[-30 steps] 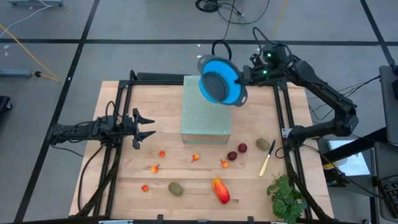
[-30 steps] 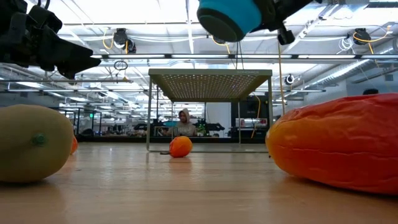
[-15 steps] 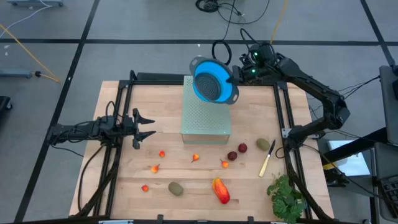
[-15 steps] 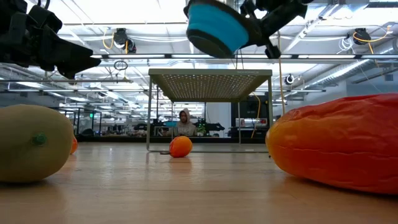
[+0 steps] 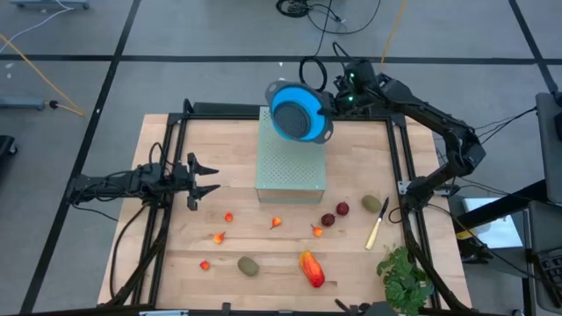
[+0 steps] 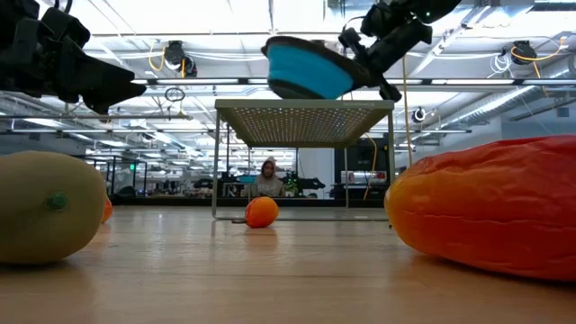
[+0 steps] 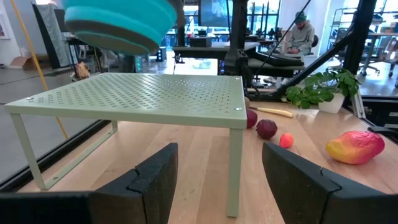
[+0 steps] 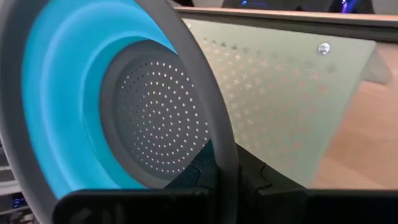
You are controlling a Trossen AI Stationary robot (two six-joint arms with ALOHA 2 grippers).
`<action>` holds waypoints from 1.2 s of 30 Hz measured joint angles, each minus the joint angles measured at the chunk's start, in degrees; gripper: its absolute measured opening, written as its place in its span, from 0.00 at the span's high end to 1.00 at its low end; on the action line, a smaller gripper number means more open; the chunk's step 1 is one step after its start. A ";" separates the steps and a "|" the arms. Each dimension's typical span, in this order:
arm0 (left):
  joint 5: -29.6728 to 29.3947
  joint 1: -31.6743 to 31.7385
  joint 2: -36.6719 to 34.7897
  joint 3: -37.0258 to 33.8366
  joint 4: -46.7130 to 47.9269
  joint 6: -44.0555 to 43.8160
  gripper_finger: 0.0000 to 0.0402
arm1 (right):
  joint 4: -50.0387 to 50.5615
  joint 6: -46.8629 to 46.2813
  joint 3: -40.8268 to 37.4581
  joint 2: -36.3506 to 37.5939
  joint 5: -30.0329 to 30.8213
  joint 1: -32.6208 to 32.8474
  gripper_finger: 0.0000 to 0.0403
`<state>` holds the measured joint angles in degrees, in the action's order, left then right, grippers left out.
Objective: Pick & Place Fruit
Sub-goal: Put the blue strainer bowl on the shelf
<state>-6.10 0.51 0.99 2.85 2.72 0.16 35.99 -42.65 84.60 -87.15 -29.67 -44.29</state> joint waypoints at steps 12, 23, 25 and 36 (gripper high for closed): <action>0.00 -0.01 0.00 0.00 0.00 -0.02 0.42 | 0.68 1.33 0.00 -0.28 2.98 0.13 0.98; 0.01 -0.01 0.00 -0.01 -0.02 -0.35 0.42 | 0.25 2.84 0.00 -0.90 4.13 0.66 0.98; 0.01 -0.02 0.00 -0.01 -0.03 -0.37 0.42 | 0.39 2.84 0.00 -0.98 4.34 0.63 0.98; 0.01 -0.02 0.00 -0.02 -0.04 -0.46 0.42 | -0.91 2.66 0.00 -0.96 4.18 0.88 0.98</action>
<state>-6.09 0.49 0.99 2.83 2.68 -0.30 35.08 -39.99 84.60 -88.12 -25.49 -43.41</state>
